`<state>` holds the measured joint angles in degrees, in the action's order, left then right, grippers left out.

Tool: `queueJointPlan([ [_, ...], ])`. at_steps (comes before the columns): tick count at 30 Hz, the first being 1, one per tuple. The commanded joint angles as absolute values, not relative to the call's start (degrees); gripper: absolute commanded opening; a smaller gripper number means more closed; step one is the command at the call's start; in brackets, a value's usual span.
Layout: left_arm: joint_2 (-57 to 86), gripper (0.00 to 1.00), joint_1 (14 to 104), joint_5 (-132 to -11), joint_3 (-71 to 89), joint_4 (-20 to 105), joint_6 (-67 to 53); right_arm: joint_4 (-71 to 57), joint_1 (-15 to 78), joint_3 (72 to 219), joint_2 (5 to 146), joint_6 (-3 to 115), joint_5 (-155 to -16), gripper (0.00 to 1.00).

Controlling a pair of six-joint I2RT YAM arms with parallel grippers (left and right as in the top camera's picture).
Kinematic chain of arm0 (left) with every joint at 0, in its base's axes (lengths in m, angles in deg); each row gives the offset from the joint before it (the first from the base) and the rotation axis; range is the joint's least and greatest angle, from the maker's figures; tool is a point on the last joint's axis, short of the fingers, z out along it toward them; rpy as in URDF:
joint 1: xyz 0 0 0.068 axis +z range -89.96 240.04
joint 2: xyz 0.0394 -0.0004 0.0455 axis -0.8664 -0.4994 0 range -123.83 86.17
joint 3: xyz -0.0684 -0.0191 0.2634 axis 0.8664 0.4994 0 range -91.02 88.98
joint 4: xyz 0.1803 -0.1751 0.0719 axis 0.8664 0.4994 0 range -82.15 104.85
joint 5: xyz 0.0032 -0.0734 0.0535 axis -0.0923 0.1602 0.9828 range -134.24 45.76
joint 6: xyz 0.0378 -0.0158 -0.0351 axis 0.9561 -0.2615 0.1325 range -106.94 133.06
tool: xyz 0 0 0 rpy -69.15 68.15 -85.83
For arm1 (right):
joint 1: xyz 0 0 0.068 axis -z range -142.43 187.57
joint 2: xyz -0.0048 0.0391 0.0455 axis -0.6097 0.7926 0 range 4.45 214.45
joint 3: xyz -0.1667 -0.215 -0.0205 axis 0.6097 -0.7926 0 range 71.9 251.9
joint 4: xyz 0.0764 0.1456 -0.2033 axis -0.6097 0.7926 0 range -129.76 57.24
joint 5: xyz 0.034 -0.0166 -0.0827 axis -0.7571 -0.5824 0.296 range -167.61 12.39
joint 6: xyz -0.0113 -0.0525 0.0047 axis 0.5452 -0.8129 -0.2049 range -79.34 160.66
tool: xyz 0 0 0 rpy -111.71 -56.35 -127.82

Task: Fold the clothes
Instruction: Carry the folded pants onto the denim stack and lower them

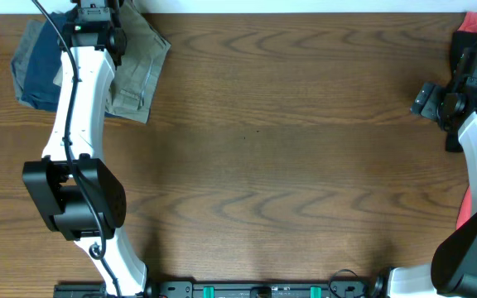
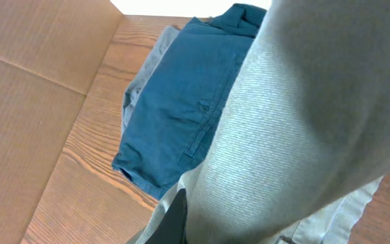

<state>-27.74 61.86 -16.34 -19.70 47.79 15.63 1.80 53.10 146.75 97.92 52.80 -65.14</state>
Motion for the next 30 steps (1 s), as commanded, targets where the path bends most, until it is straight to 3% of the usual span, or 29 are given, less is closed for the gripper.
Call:
queueJointPlan([
  [1,-24.74,0.06,62.26,-13.52,-21.63,46.48,11.93,1.82,53.58,147.08,97.35,52.61,-64.53,0.99],
  [30,-27.06,0.06,72.81,-14.22,-21.01,39.70,4.83,1.82,53.58,147.08,97.35,52.61,-64.53,0.99],
])
